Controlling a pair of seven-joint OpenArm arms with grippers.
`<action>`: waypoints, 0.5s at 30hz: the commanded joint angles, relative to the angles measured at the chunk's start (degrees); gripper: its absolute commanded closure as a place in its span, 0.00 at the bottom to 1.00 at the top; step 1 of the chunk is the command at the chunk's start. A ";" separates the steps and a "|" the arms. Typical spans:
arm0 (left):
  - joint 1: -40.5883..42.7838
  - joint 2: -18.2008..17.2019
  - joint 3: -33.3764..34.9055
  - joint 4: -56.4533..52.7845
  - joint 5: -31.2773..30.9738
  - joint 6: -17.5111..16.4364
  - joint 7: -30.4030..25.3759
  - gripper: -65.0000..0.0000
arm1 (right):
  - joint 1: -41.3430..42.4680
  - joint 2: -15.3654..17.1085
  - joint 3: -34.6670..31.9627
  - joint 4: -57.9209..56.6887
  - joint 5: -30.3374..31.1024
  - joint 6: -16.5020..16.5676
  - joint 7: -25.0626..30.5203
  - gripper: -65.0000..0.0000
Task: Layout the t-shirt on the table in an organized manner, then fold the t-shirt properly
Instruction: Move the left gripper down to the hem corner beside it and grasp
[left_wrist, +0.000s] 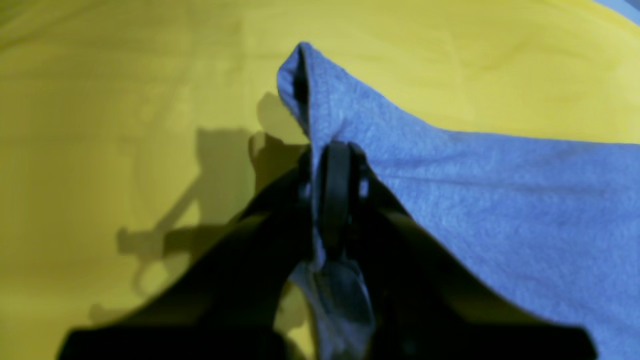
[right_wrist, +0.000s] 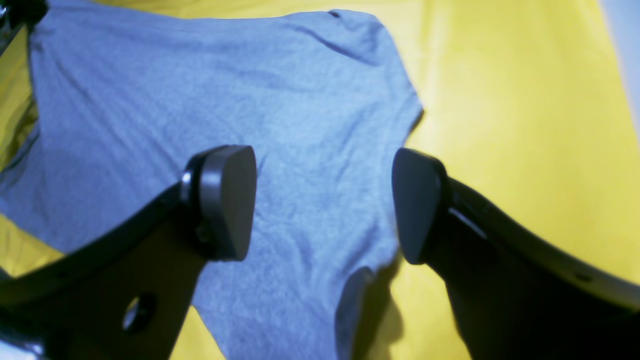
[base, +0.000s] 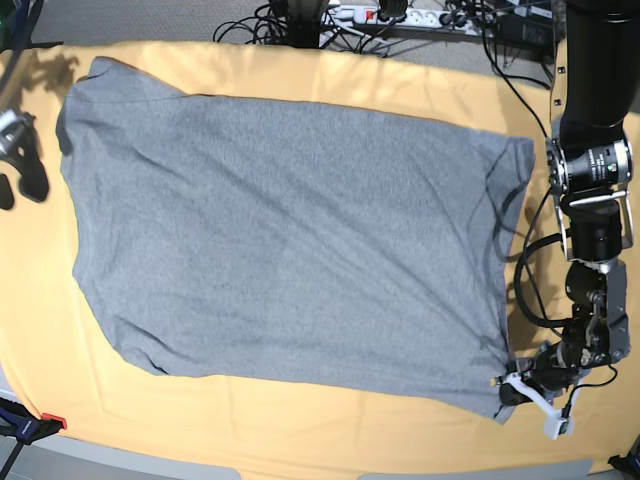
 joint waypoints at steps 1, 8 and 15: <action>-2.03 -0.76 -0.11 1.09 -0.87 0.00 -1.22 1.00 | 1.29 1.14 -1.79 0.85 -0.55 0.30 2.27 0.32; 2.84 -0.57 -0.11 1.01 -1.38 -0.42 -1.05 1.00 | 10.56 1.14 -17.62 0.76 -25.27 -0.85 15.32 0.32; 7.45 -0.11 -0.11 1.01 -5.42 -2.69 1.92 1.00 | 23.10 1.14 -31.93 -9.35 -41.62 -7.54 21.94 0.32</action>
